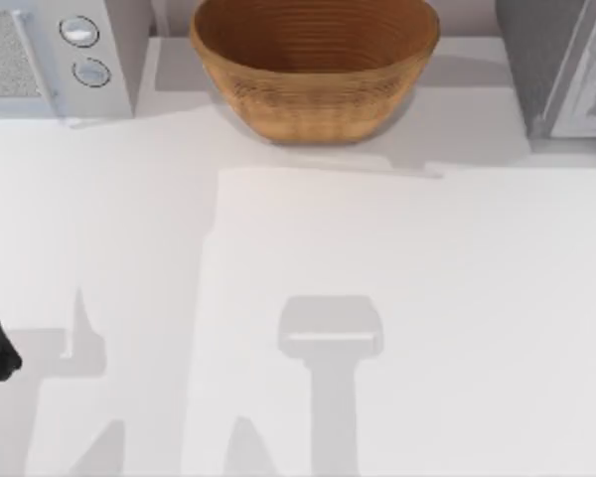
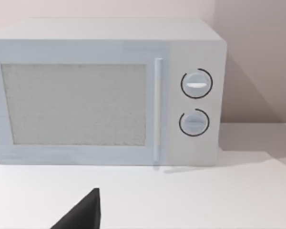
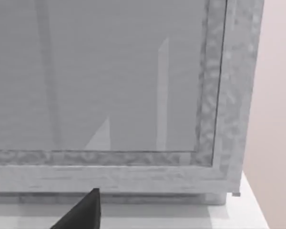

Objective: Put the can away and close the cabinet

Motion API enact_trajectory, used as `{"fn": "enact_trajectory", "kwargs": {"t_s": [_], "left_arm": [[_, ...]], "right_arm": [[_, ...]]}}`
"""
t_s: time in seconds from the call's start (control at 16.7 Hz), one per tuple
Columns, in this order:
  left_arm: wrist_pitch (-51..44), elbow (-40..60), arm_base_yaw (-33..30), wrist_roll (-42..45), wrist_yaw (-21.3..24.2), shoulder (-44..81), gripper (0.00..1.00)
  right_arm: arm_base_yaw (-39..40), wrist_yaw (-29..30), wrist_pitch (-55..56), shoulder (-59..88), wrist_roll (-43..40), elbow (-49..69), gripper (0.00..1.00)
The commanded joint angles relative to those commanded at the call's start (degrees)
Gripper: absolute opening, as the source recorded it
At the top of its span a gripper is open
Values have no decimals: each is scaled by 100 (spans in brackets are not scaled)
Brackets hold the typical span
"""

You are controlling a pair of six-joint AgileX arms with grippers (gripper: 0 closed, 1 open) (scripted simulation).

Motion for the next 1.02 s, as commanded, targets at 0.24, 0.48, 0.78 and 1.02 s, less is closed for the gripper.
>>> {"fn": "enact_trajectory", "kwargs": {"t_s": [0.24, 0.48, 0.78, 1.02], "left_arm": [[0, 0, 0, 0, 0, 0, 100], [0, 0, 0, 0, 0, 0, 100], [0, 0, 0, 0, 0, 0, 100], [0, 0, 0, 0, 0, 0, 100]], "right_arm": [[-198, -197, 214, 287, 5, 70, 100], [-174, -184, 192, 272, 3, 53, 100], [-266, -267, -675, 239, 2, 945, 100], [-368, -364, -2436, 117, 1, 2525, 100]]}}
